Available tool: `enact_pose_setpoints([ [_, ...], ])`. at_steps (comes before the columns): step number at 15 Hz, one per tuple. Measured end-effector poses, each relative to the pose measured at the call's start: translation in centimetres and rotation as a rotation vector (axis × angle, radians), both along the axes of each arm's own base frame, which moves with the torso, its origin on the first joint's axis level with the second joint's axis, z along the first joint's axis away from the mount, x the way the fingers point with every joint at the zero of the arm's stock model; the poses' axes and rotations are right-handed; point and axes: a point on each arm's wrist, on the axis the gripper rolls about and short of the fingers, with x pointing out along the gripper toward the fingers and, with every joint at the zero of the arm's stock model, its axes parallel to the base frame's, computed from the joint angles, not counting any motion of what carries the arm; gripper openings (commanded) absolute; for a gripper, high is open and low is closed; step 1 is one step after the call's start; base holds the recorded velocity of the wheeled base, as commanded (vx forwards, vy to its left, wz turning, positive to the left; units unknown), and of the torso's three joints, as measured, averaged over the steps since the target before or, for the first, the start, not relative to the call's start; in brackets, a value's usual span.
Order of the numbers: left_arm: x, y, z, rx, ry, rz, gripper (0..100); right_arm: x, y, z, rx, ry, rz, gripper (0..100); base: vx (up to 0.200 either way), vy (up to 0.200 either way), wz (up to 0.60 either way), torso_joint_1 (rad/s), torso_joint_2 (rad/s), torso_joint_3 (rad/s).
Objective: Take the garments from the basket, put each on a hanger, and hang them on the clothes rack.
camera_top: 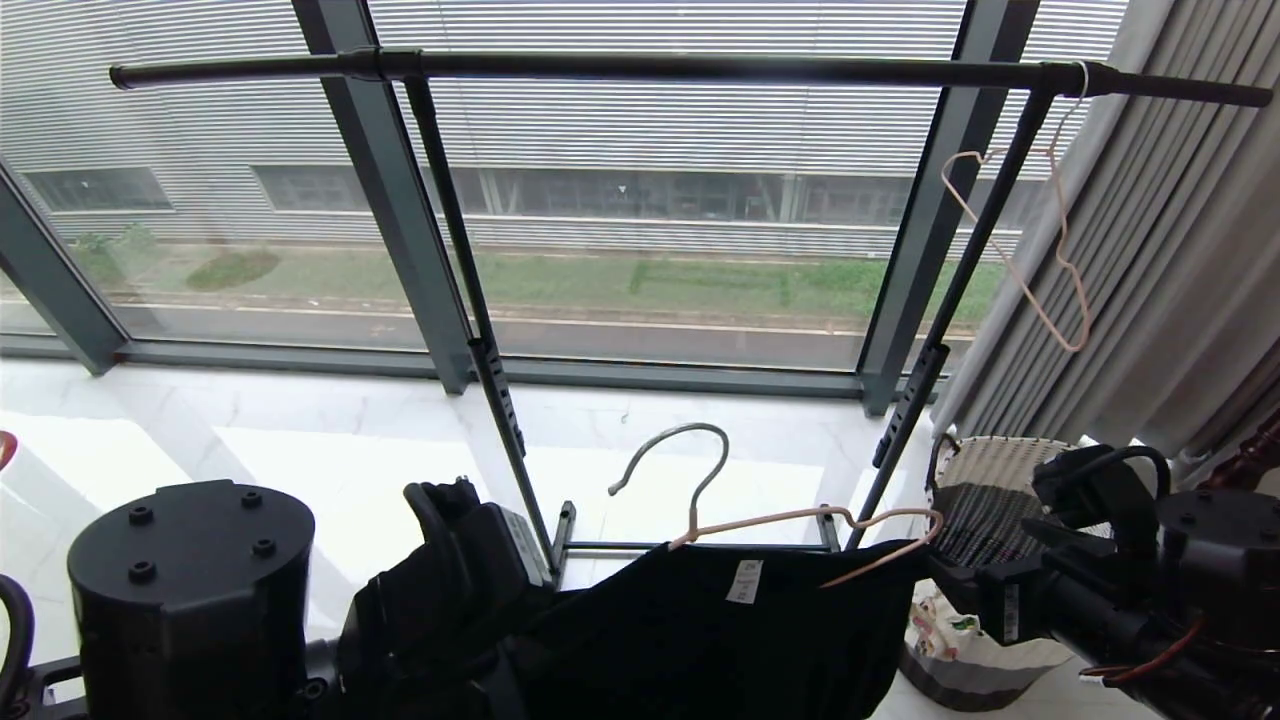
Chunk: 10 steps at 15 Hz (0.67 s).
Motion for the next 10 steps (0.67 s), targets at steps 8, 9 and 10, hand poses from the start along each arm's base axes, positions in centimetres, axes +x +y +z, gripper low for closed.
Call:
enact_pose_setpoints([
  [8,0.8,1.7,-0.8,0.008,0.031,0.098,0,-0.2,-0.5,0.9,-0.018,-0.044,0.03,100,0.0,0.0,0.0,0.0,0.0,0.0],
  [9,0.9,2.0,-0.6,0.003,0.027,0.11,0,-0.1,-0.6,0.9,-0.023,-0.045,0.032,100,0.0,0.0,0.0,0.0,0.0,0.0],
  [10,0.8,2.2,-0.6,0.001,0.023,0.115,0,0.0,-0.7,0.9,-0.025,-0.046,0.035,100,0.0,0.0,0.0,0.0,0.0,0.0],
])
